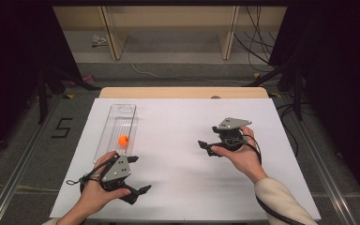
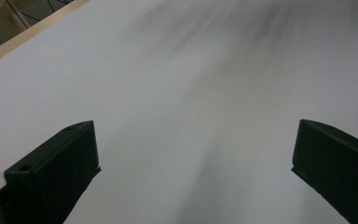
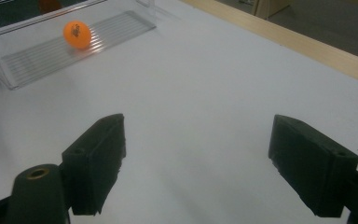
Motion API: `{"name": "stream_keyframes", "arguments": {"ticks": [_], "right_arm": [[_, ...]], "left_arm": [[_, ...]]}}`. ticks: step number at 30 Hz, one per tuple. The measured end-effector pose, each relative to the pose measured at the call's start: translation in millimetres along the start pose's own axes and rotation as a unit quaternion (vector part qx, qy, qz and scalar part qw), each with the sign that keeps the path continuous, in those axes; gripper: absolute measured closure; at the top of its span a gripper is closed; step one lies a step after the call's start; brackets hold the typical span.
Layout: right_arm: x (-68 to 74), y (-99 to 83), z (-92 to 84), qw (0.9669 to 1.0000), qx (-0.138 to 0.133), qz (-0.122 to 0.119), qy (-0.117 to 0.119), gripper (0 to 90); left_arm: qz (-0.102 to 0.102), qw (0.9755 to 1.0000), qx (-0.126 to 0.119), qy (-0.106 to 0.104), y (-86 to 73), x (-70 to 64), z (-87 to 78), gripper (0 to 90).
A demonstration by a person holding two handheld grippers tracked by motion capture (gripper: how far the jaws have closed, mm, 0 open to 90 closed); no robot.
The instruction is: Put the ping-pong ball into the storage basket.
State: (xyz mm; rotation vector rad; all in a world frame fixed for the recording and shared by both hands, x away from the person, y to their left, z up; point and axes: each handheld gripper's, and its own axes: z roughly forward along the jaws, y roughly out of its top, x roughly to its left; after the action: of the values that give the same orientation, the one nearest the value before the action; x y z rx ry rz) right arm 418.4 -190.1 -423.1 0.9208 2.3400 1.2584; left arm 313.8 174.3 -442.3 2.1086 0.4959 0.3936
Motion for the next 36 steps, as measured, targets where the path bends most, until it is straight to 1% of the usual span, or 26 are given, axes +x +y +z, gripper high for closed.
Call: {"name": "stream_keyframes", "arguments": {"ticks": [16,36], "right_arm": [[-4.1,-11.9,-15.8,0.9999,0.002,0.004,-0.01,19.7],[-11.9,-26.3,-35.8,0.9996,0.001,0.017,-0.024,19.4]], "left_arm": [[0.0,1.0,0.0,0.001,-0.3,0.4,-0.2,0.0],[-0.002,1.0,0.0,0.003,-0.5,1.1,-0.8,0.0]]}}
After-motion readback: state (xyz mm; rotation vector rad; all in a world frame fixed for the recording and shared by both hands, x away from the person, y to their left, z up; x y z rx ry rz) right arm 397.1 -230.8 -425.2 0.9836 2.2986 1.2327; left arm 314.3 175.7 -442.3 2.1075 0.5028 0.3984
